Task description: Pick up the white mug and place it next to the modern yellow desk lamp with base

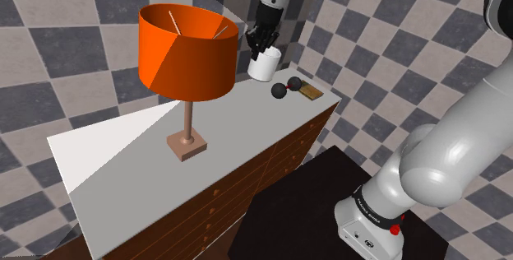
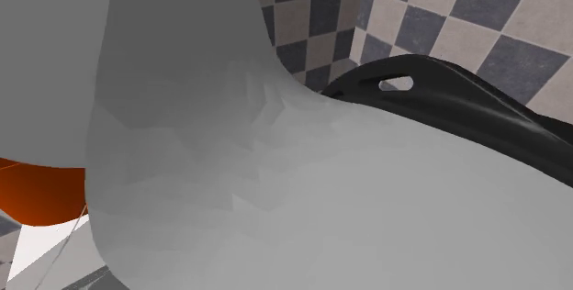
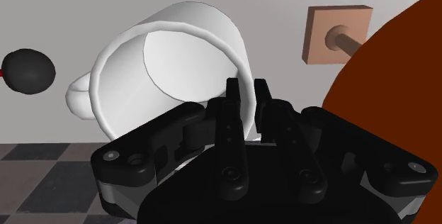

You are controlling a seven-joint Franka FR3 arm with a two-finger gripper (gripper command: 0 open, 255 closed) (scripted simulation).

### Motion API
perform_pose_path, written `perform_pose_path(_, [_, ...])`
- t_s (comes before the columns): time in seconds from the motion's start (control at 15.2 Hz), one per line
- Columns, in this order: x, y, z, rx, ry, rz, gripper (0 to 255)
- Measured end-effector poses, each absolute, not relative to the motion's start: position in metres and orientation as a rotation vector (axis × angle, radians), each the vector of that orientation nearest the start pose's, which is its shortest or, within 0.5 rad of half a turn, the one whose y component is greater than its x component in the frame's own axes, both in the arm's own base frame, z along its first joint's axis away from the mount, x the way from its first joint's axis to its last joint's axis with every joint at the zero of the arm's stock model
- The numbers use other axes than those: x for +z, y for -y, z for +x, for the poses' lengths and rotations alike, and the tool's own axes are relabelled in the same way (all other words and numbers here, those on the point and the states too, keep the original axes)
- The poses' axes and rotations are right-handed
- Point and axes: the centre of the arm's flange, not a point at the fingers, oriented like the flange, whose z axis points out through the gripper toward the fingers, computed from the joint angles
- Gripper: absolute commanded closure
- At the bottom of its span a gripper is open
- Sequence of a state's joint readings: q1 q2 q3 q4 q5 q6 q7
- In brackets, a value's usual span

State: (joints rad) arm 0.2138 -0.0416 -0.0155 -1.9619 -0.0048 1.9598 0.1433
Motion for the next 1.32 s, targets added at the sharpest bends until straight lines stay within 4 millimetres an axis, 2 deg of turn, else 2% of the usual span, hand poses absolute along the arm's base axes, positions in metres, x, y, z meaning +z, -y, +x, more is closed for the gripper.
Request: perform_pose_path(1.32, [0.389, -0.109, 0.539, -0.062, 0.089, -3.137, 255])
